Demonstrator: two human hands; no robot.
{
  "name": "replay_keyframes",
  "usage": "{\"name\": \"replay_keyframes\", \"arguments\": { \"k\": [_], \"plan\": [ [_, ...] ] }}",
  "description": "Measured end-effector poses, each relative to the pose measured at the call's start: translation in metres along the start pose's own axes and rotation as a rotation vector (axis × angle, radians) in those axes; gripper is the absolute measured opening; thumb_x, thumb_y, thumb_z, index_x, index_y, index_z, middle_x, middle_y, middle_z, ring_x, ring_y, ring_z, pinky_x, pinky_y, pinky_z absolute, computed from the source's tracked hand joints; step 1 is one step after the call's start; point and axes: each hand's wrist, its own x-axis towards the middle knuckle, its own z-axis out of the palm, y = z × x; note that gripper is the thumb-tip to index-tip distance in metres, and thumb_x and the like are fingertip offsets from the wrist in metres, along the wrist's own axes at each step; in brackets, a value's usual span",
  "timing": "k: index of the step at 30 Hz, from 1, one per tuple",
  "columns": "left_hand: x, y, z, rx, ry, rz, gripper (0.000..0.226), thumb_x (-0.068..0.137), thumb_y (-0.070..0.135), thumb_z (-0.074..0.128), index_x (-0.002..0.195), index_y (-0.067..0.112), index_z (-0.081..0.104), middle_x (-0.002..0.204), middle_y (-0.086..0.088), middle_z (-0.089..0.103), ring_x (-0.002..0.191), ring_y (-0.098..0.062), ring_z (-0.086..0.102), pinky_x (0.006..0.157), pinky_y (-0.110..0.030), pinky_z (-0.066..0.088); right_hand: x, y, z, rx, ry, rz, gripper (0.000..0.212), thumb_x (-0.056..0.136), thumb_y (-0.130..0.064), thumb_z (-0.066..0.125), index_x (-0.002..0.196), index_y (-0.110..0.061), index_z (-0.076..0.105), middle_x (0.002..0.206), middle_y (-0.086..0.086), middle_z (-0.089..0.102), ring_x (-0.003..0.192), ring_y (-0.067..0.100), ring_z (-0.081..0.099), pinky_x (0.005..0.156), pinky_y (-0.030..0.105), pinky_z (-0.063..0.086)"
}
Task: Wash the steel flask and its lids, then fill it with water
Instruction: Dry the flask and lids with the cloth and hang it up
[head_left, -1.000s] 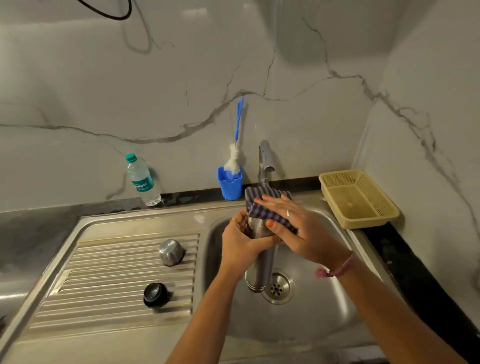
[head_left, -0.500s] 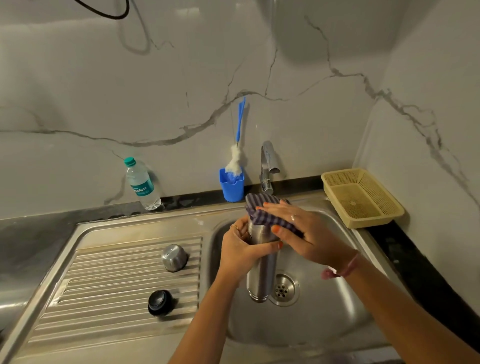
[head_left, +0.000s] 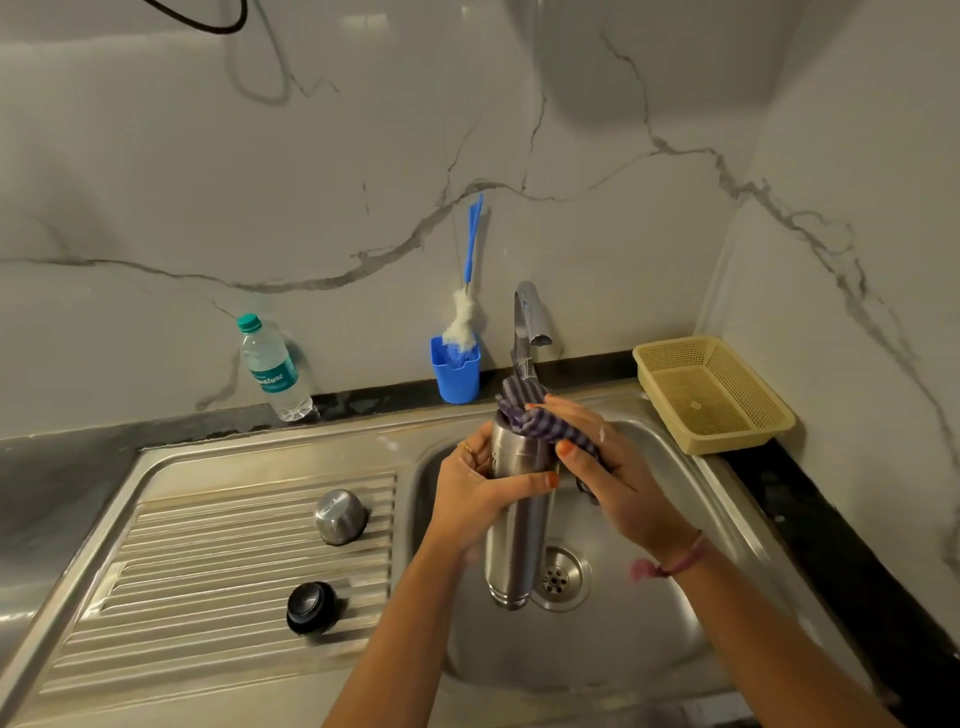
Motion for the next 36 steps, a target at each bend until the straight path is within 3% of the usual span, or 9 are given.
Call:
{"name": "replay_keyframes", "arguments": {
  "k": [3,8,11,14,17,19,22,26,36],
  "plan": [
    [-0.001,-0.004,0.006,-0.089,-0.003,-0.029,0.053,0.069,-0.003,0.082,0.117,0.009,0.064,0.111,-0.013,0.072,0.102,-0.031,0.069,0.087,-0.038,0.057,-0.012,0.0,0.01,0.334,0.101,0.171,0.045,0.099,-0.025,0.043,0.139,-0.004,0.044,0.136,0.011,0.055,0.131,0.026,0.047,0.111,0.049,0.036],
    [-0.002,-0.013,0.007,-0.26,-0.026,-0.052,0.057,0.066,0.02,0.088,0.116,0.008,0.063,0.106,-0.012,0.072,0.097,-0.023,0.069,0.082,-0.034,0.057,-0.004,-0.012,0.024,0.531,0.234,0.352,0.064,0.094,-0.06,0.034,0.136,-0.016,0.05,0.131,0.006,0.06,0.123,0.019,0.056,0.103,0.04,0.044],
    [-0.001,-0.012,0.009,-0.273,-0.053,-0.06,0.071,0.059,0.034,0.093,0.118,0.008,0.062,0.106,-0.012,0.071,0.096,-0.024,0.068,0.082,-0.035,0.057,0.015,-0.013,0.024,0.335,0.225,0.319,0.033,0.097,-0.043,0.042,0.121,-0.023,0.053,0.111,-0.004,0.064,0.099,0.003,0.063,0.084,0.024,0.051],
    [-0.001,-0.007,0.014,-0.344,-0.04,-0.066,0.079,0.057,0.038,0.093,0.121,0.006,0.061,0.103,-0.011,0.072,0.091,-0.022,0.069,0.077,-0.033,0.058,0.021,-0.008,0.027,0.134,0.242,0.251,0.044,0.095,-0.041,0.043,0.133,-0.019,0.041,0.114,-0.011,0.059,0.101,-0.001,0.061,0.087,0.02,0.049],
    [-0.001,-0.001,0.02,-0.407,0.022,-0.085,0.069,0.063,0.039,0.089,0.118,0.006,0.063,0.101,-0.01,0.073,0.089,-0.022,0.069,0.076,-0.035,0.058,0.014,-0.006,0.032,-0.122,0.259,0.153,0.06,0.096,-0.05,0.035,0.148,-0.021,0.03,0.13,-0.006,0.054,0.119,0.005,0.052,0.102,0.03,0.045],
    [0.0,0.001,0.023,-0.48,0.092,-0.126,0.047,0.075,0.036,0.076,0.112,0.01,0.065,0.1,-0.01,0.072,0.09,-0.024,0.068,0.083,-0.041,0.058,0.004,-0.005,0.036,-0.257,0.277,0.116,0.063,0.096,-0.055,0.032,0.15,-0.025,0.025,0.139,-0.001,0.049,0.124,0.011,0.049,0.103,0.039,0.045],
    [0.007,0.009,0.018,-0.574,0.242,-0.167,0.047,0.072,0.042,0.068,0.113,0.017,0.062,0.103,-0.012,0.072,0.092,-0.026,0.069,0.09,-0.047,0.055,-0.029,-0.001,0.047,-0.415,0.242,0.096,0.062,0.097,-0.058,0.027,0.151,-0.027,0.022,0.146,-0.002,0.043,0.127,0.013,0.047,0.101,0.041,0.045],
    [0.019,0.018,0.006,-0.504,0.271,-0.117,0.079,0.066,0.056,0.076,0.134,0.022,0.053,0.119,-0.016,0.066,0.101,-0.029,0.067,0.078,-0.044,0.059,-0.072,0.008,0.055,-0.41,0.234,0.143,0.062,0.097,-0.06,0.024,0.152,-0.034,0.016,0.151,-0.011,0.035,0.129,0.006,0.039,0.106,0.036,0.039],
    [0.021,0.012,0.023,-0.493,0.094,-0.081,0.073,0.068,0.05,0.081,0.128,0.012,0.059,0.118,-0.016,0.067,0.103,-0.028,0.065,0.096,-0.046,0.054,0.039,-0.031,0.034,-0.469,0.325,0.058,0.066,0.096,-0.051,0.023,0.15,-0.013,0.027,0.143,0.006,0.046,0.125,0.022,0.046,0.105,0.039,0.038]
  ]
}}
